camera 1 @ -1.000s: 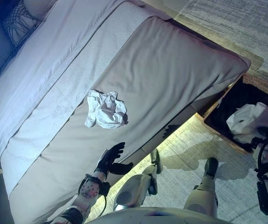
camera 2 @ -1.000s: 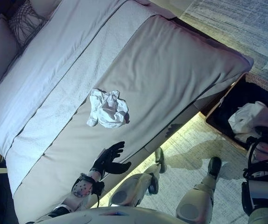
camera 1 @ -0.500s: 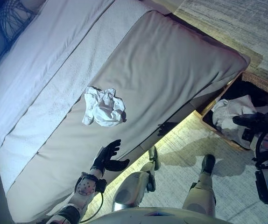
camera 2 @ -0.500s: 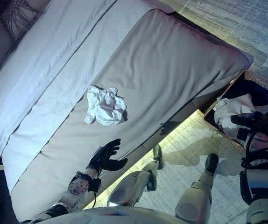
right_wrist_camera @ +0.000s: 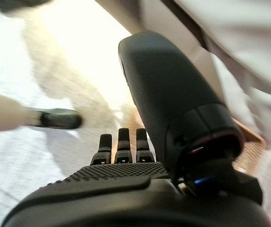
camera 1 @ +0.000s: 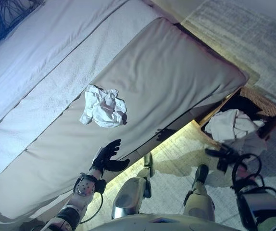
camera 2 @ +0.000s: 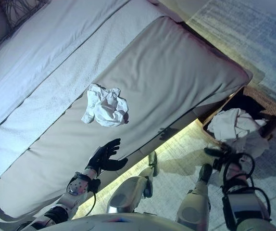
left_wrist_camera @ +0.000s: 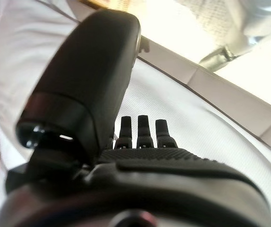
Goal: Pick up the clothes from the bed and place them into the basket
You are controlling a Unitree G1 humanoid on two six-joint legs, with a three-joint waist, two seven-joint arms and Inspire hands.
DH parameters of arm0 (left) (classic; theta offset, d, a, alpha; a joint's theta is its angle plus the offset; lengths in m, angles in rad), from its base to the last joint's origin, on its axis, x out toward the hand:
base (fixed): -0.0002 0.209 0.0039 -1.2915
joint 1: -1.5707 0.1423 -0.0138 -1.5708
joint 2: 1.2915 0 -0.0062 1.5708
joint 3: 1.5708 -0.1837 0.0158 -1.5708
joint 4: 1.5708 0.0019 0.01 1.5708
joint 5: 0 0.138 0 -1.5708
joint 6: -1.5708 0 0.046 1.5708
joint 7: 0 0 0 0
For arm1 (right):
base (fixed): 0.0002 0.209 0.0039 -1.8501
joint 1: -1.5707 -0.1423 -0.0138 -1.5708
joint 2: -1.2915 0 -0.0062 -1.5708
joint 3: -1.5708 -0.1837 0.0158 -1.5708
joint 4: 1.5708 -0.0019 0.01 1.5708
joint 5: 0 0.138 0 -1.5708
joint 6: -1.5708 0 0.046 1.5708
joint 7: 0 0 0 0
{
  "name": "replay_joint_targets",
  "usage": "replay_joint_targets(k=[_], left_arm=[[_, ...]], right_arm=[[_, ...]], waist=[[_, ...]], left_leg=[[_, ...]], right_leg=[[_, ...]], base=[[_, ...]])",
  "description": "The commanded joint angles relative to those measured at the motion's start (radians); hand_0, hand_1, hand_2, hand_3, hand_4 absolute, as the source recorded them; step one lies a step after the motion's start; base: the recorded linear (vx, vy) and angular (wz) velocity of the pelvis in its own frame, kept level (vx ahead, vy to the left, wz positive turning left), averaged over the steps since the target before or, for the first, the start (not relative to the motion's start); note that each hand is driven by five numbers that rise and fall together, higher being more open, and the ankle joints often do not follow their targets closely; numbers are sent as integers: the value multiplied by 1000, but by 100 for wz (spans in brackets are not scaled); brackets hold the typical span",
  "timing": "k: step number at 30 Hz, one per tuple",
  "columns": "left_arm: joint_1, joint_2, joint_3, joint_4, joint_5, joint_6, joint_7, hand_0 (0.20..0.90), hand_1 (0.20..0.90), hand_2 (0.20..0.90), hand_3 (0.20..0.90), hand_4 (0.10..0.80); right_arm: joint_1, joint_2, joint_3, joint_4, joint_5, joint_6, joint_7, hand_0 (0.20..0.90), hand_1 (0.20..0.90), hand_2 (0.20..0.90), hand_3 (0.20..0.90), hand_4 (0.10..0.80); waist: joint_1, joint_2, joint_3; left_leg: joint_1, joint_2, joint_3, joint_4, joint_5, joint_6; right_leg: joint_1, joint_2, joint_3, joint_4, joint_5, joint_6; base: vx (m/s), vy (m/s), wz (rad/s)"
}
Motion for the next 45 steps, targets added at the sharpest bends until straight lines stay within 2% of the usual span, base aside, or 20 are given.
replay_joint_targets(k=[1,3,4,5,8,9,12,14,15,17,19,21,26,27,29,31,35,40,42,45], left_arm=[[-6,-5,57,58,52,-8,35,900,900,900,900,800],[-7,-18,55,76,76,-4,33,900,900,900,900,800],[-17,-33,52,109,115,3,25,900,900,900,900,800],[-19,-36,52,118,117,5,25,900,900,900,900,800],[-2,-50,64,171,125,61,49,900,900,900,900,800],[12,-52,82,199,95,67,62,900,900,900,900,800],[36,-53,133,252,47,71,80,900,900,900,900,800],[49,-37,201,291,43,77,91,900,900,900,900,800],[50,-25,222,298,52,81,94,900,900,900,900,800],[44,3,241,305,75,113,101,900,900,900,900,800],[42,22,243,313,63,149,114,900,900,900,900,800],[36,40,230,323,60,162,139,900,900,900,900,800],[17,82,201,282,141,183,160,900,900,900,900,800],[16,92,198,269,146,178,167,900,900,900,900,800],[24,94,192,268,184,159,180,900,900,900,900,800],[49,82,203,259,195,163,210,900,900,900,900,800],[80,89,215,241,245,138,202,900,900,900,900,800],[-27,146,154,209,203,140,177,900,900,900,900,800],[-104,160,108,188,157,127,166,900,900,900,900,800],[-119,163,93,143,126,128,178,900,900,900,900,800]], right_arm=[[72,44,79,-52,-12,-169,7,900,900,900,900,800],[113,71,102,-119,-60,-206,-1,900,900,900,900,800],[157,91,138,-198,-120,-223,-16,900,900,900,900,800],[165,94,144,-210,-150,-233,-5,900,900,900,900,800],[190,91,200,-289,-212,-203,14,900,900,900,900,800],[195,88,213,-314,-217,-189,23,900,900,900,900,800],[205,95,227,-341,-216,-166,47,900,900,900,900,800],[201,102,232,-367,-230,-156,52,900,900,900,900,800],[201,103,231,-384,-229,-147,55,900,900,900,900,800],[200,90,233,-423,-243,-132,67,900,900,900,900,800],[195,78,231,-429,-258,-129,71,900,900,900,900,800],[198,65,226,-431,-253,-133,72,900,900,900,900,800],[190,51,205,-395,-232,-191,73,900,900,900,900,800],[180,50,198,-378,-229,-211,72,900,900,900,900,800],[169,36,182,-342,-204,-218,52,900,900,900,900,800],[156,23,164,-321,-221,-213,74,900,900,900,900,800],[110,-26,181,-304,-330,-194,56,900,900,900,900,800],[-159,-111,291,-241,-454,-187,-123,900,900,900,900,800],[-353,-173,354,-236,-542,-183,-206,900,900,900,900,800],[-468,-227,401,-265,-565,-172,-196,900,900,900,900,800]], waist=[[17,-87,-104],[7,-97,-115],[-2,-108,-122],[-3,-111,-125],[9,-139,-157],[20,-147,-171],[39,-173,-202],[53,-207,-218],[56,-218,-221],[55,-215,-219],[33,-208,-211],[1,-220,-207],[-46,-285,-178],[-51,-293,-167],[-42,-304,-161],[-22,-316,-165],[30,-339,-178],[96,-346,-97],[120,-337,-12],[137,-323,46]], left_leg=[[32,9,43,13,-39,-30],[46,18,120,18,-38,-33],[64,21,202,24,-38,-34],[66,22,219,25,-37,-33],[100,3,212,21,-63,-26],[99,-5,206,28,-54,-3],[136,-18,178,21,-73,19],[159,-51,148,15,-90,58],[165,-69,134,13,-96,80],[175,-83,98,12,-113,121],[188,-82,62,7,-126,135],[194,-81,3,1,-125,129],[207,-98,-92,1,-155,111],[209,-90,-105,1,-164,110],[205,-87,-136,1,-157,113],[204,-89,-151,1,-147,112],[184,-69,-138,14,-133,89],[41,-44,-142,77,-117,66],[-91,-62,-154,196,-131,56],[-215,-90,-166,333,-153,52]], right_leg=[[9,-6,-34,85,-30,-52],[35,-5,-75,93,-42,-55],[66,-11,-127,111,-61,-53],[72,-12,-139,116,-65,-53],[110,-16,-141,146,-110,-41],[114,-18,-155,158,-99,-48],[143,-17,-152,195,-120,-47],[139,-44,-117,334,-80,-14],[109,-74,-85,448,-35,6],[1,-120,3,715,61,33],[-79,-87,101,808,80,28],[-113,0,168,680,59,2],[-126,51,276,278,126,15],[-154,59,282,267,149,18],[-114,76,302,258,110,18],[-65,86,297,246,94,15],[24,92,255,166,34,-12],[-49,101,203,173,1,-34],[-127,86,175,190,14,-48],[-212,77,144,248,6,-71]], base=[[187,-18,8],[193,28,21],[203,66,38],[234,75,88],[358,155,106],[350,227,23],[318,149,16],[382,214,36],[306,248,75],[271,245,94],[182,90,76],[188,-118,96],[227,-282,81],[202,-254,85],[166,-137,93],[139,-102,115],[133,-140,24],[-176,-176,14],[-345,-152,16],[-159,-84,18]])
